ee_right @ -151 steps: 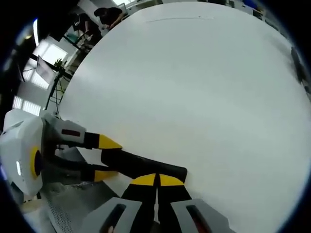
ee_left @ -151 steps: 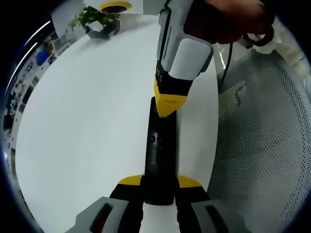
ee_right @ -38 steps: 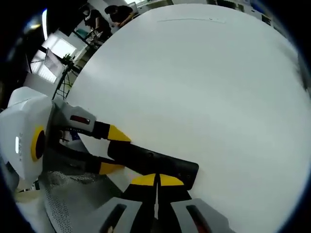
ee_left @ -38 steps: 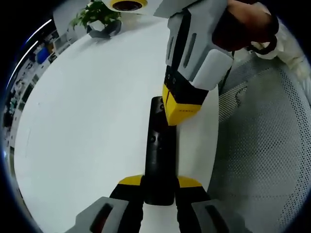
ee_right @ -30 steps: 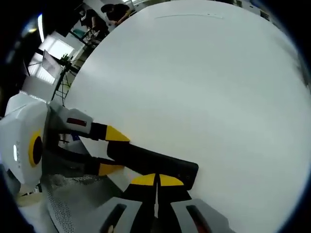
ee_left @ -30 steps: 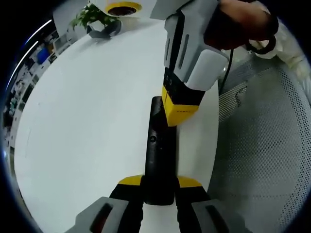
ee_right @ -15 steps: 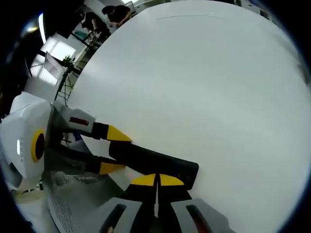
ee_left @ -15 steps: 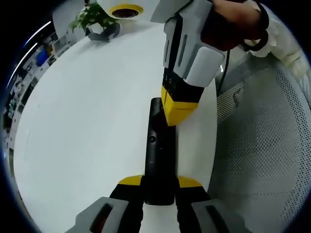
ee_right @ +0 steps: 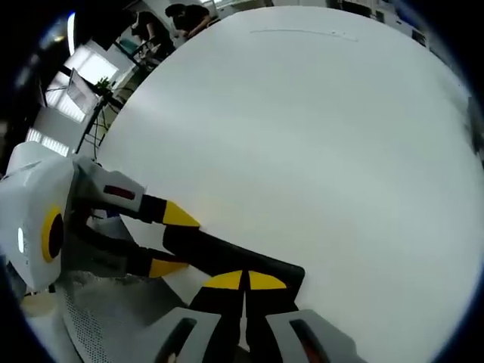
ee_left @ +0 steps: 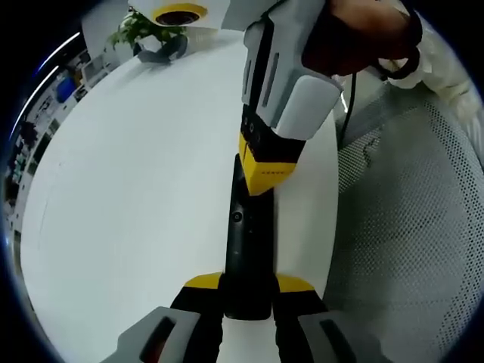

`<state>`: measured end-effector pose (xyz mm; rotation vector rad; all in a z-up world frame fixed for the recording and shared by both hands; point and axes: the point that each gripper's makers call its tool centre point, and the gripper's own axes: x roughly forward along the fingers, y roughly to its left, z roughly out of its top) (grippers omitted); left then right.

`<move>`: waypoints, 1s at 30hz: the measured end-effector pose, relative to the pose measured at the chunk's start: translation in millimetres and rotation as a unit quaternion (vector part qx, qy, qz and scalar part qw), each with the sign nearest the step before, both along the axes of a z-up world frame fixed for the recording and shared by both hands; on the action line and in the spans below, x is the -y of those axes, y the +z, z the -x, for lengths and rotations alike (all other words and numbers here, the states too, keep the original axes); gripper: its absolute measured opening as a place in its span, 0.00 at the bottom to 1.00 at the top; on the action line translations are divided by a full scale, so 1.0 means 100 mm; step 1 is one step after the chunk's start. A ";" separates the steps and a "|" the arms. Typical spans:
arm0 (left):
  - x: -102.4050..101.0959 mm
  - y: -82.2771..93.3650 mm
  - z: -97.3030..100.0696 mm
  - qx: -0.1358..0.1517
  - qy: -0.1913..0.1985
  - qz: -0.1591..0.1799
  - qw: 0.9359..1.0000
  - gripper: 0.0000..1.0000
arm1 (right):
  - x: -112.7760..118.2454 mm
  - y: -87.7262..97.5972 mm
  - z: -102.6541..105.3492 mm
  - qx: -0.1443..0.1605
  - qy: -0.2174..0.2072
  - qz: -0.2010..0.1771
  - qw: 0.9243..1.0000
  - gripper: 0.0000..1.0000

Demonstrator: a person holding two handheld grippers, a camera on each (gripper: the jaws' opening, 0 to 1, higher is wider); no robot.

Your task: Press the specified remote control buttons in sequence, fully releasing each button before pressing the next.

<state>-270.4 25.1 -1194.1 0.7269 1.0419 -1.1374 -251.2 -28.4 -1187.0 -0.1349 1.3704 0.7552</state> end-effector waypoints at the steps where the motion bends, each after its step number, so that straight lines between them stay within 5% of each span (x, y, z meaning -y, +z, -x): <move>1: 0.00 0.00 0.00 0.001 -0.001 0.001 1.000 0.23 | 0.00 0.00 0.00 0.002 0.003 0.006 1.000 0.00; 15: 0.01 -0.01 -0.01 0.005 -0.001 0.012 1.000 0.23 | 0.01 0.00 -0.01 -0.005 -0.003 0.002 1.000 0.00; 21: 0.01 -0.01 0.00 0.006 -0.002 0.014 1.000 0.23 | 0.01 -0.01 -0.02 -0.056 -0.014 0.031 0.998 0.00; 30: 0.01 0.00 -0.01 0.006 -0.006 0.027 1.000 0.23 | 0.02 -0.01 -0.02 -0.071 -0.027 0.044 0.996 0.00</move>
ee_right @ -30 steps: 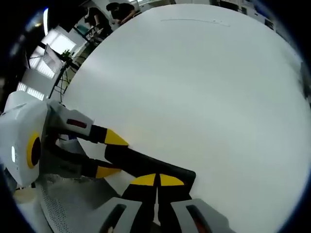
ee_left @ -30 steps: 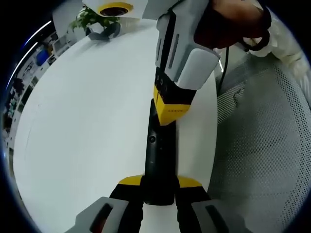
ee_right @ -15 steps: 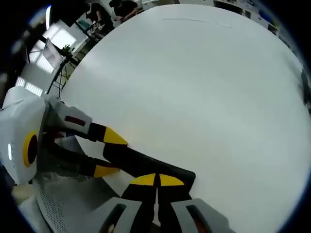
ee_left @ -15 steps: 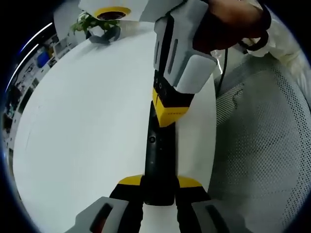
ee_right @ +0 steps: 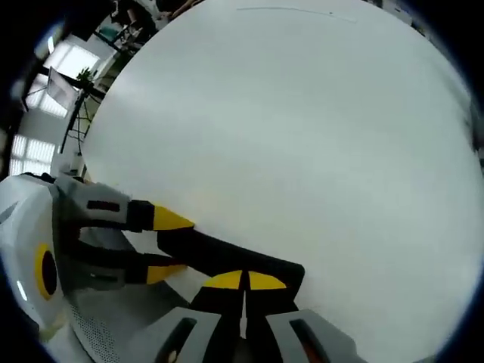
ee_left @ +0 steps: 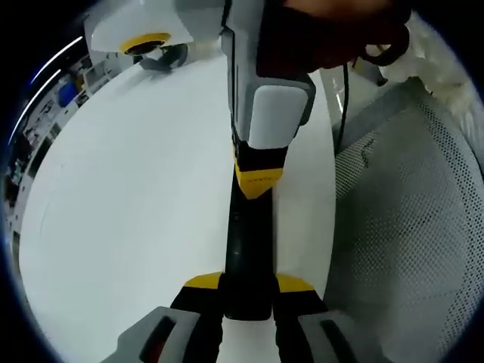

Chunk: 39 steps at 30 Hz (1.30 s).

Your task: Press the specified remote control buttons in sequence, fully releasing each button before pressing the next.

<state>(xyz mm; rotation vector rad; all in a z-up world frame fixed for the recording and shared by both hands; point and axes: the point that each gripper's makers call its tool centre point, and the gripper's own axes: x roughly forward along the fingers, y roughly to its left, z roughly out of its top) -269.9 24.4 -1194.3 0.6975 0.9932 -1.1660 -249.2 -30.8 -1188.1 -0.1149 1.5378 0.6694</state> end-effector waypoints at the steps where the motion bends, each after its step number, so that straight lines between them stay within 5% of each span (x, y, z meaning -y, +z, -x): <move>1: 0.00 0.00 0.00 0.000 -0.002 0.004 1.000 0.23 | 0.00 0.00 0.00 -0.004 -0.006 -0.001 1.000 0.00; 13: 0.02 0.00 0.01 0.003 -0.010 -0.006 1.000 0.23 | -0.16 0.12 -0.08 0.008 -0.037 -0.053 0.998 0.00; 21: 0.01 0.00 0.01 0.002 -0.006 -0.010 1.000 0.23 | -0.23 -0.01 0.03 0.000 -0.006 -0.041 0.999 0.00; 28: 0.01 0.00 0.00 0.003 0.002 -0.007 1.000 0.23 | -0.29 0.03 -0.03 0.026 0.010 -0.036 0.999 0.00; 39: 0.02 0.00 0.00 0.004 0.014 -0.009 1.000 0.23 | -0.25 0.01 -0.06 0.016 -0.026 -0.056 0.998 0.00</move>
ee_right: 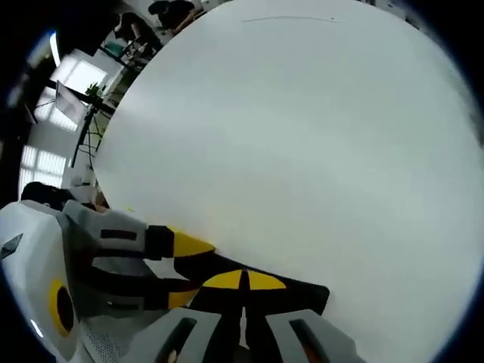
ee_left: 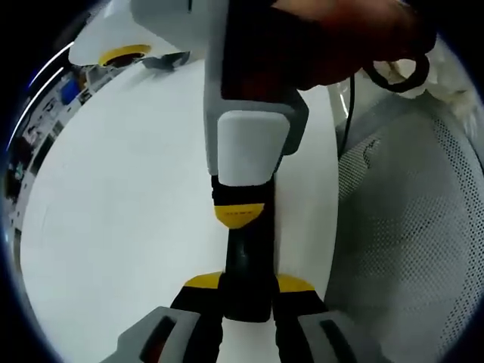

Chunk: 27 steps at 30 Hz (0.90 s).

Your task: Press the specified remote control buttons in sequence, fully releasing each button before pressing the next.

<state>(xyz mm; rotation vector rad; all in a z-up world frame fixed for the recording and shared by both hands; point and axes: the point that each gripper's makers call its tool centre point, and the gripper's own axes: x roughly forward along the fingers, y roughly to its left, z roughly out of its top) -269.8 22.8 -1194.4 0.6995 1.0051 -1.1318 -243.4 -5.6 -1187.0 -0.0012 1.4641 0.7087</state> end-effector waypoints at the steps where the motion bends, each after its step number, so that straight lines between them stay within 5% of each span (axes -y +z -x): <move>1: 0.00 0.00 0.00 0.000 0.000 0.001 1.000 0.23 | 0.00 0.00 0.00 -0.003 -0.003 -0.004 1.000 0.00; 8: 0.00 0.00 0.00 0.000 -0.001 0.000 1.000 0.23 | 0.01 0.00 0.00 -0.017 -0.037 -0.032 0.999 0.00; 27: 0.00 0.01 0.01 -0.001 -0.006 -0.003 1.000 0.23 | 0.05 0.05 0.14 -0.020 -0.019 -0.021 0.999 0.00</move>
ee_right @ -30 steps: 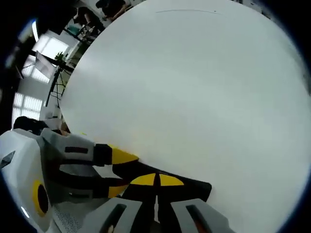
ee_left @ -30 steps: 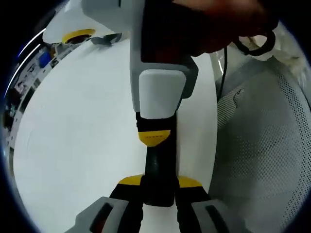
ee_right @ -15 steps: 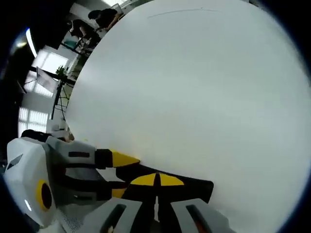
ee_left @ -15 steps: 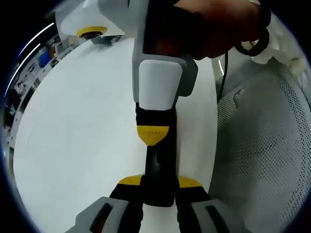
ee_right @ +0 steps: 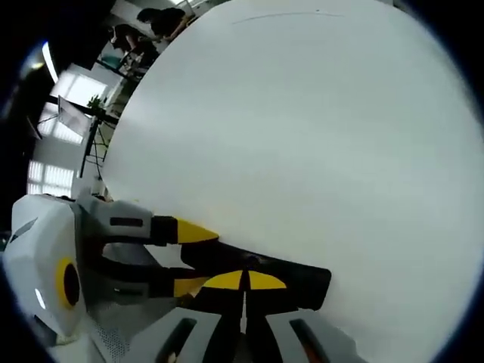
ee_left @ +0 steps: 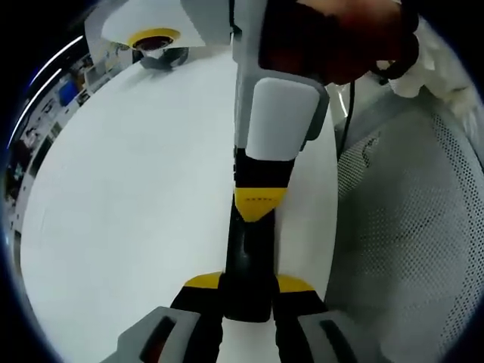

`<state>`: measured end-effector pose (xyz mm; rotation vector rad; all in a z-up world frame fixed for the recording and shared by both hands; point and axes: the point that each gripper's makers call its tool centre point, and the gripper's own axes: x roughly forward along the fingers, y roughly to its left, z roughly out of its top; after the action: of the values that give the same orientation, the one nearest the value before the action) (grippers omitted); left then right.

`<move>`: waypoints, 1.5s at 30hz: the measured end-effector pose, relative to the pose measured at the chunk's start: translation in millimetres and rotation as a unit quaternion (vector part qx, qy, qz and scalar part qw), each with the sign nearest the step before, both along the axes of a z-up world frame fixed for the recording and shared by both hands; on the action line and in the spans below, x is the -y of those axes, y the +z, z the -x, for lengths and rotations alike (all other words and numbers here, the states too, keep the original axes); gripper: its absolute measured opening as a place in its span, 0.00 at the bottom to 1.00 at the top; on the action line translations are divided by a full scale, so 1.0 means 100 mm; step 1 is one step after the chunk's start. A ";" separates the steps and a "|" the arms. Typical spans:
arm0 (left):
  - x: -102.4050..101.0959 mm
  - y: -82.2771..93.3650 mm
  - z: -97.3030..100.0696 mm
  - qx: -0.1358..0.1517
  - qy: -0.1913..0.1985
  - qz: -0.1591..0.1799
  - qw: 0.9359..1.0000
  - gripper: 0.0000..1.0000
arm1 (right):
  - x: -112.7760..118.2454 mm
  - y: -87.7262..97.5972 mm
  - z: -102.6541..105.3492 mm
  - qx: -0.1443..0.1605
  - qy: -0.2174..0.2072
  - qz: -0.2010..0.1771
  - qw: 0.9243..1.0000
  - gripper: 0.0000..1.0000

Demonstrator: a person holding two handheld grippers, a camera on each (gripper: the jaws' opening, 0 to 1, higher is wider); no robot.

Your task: Press the specified remote control buttons in sequence, fully releasing each button before pressing the next.

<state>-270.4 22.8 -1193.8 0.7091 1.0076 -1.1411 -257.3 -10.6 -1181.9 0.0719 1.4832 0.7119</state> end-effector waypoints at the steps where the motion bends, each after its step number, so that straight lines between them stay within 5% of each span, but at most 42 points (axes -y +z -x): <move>1: 0.00 0.00 0.00 0.000 -0.001 0.000 1.000 0.23 | -0.01 -0.01 0.01 0.000 0.004 0.004 1.000 0.00; 13: 0.00 0.00 0.00 0.005 0.007 0.016 1.000 0.23 | -0.01 -0.03 0.01 0.018 0.021 0.017 0.999 0.00; 18: 0.00 0.00 -0.01 0.007 0.002 0.018 1.000 0.23 | -0.06 -0.05 -0.05 0.060 0.030 0.009 0.998 0.00; 45: 0.00 0.00 -0.01 0.004 0.007 0.024 1.000 0.23 | -0.01 -0.04 0.12 0.017 0.019 -0.004 1.000 0.00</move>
<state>-269.4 22.5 -1193.7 0.6667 0.9736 -1.1447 -269.0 -9.3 -1185.9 0.0386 1.4532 0.7466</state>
